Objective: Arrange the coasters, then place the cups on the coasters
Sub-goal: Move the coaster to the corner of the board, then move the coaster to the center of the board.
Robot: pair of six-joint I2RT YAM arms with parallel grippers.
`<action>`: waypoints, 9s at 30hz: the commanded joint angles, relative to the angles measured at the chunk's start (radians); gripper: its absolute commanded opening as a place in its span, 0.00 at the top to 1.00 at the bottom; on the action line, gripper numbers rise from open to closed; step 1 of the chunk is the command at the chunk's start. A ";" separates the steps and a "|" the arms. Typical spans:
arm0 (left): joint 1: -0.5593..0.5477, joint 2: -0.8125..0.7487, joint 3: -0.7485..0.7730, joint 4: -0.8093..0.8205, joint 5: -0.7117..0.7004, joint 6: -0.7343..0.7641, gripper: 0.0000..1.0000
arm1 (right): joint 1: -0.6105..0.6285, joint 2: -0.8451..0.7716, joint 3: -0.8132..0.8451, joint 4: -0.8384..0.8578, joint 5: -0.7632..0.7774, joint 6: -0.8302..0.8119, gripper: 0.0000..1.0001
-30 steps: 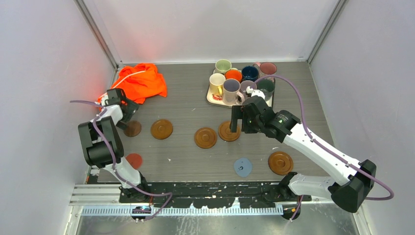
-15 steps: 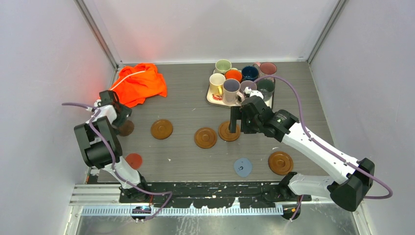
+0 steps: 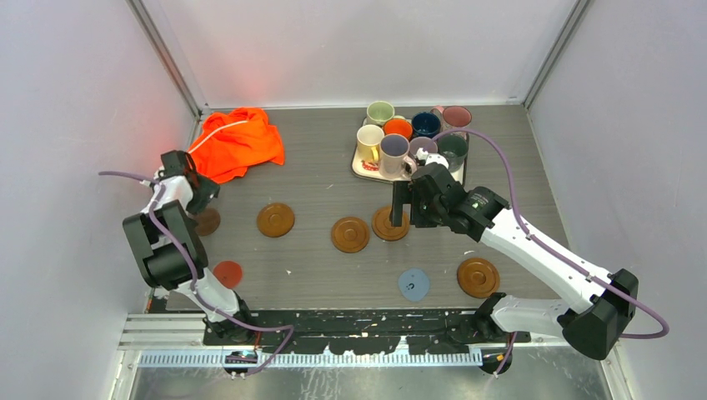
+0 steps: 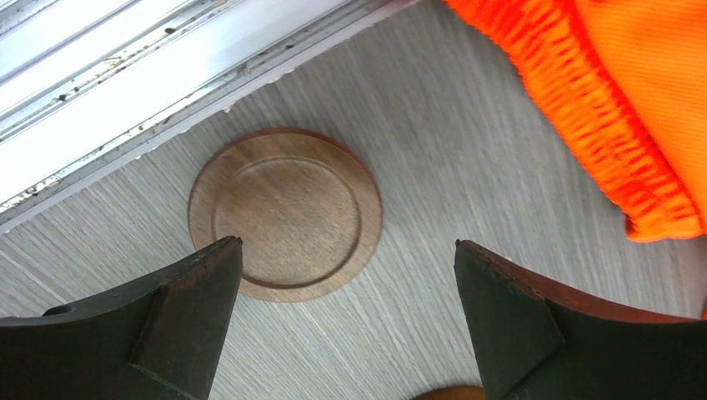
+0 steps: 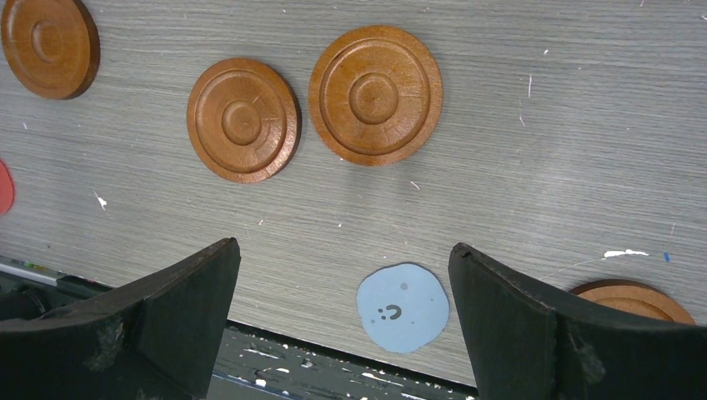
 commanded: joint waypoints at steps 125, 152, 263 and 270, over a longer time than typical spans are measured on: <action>-0.725 -0.206 -0.042 0.034 0.122 -0.014 0.00 | 0.004 0.007 0.093 -0.045 0.166 -0.013 0.00; -1.283 0.094 0.117 0.080 0.096 -0.124 0.00 | 0.005 -0.073 0.110 -0.051 0.247 0.056 0.00; -1.322 0.336 0.506 0.005 0.136 -0.022 0.00 | 0.005 -0.127 0.136 -0.126 0.278 0.040 0.00; -1.352 0.420 0.574 -0.002 0.149 -0.030 0.00 | 0.004 -0.132 0.135 -0.138 0.283 0.041 0.00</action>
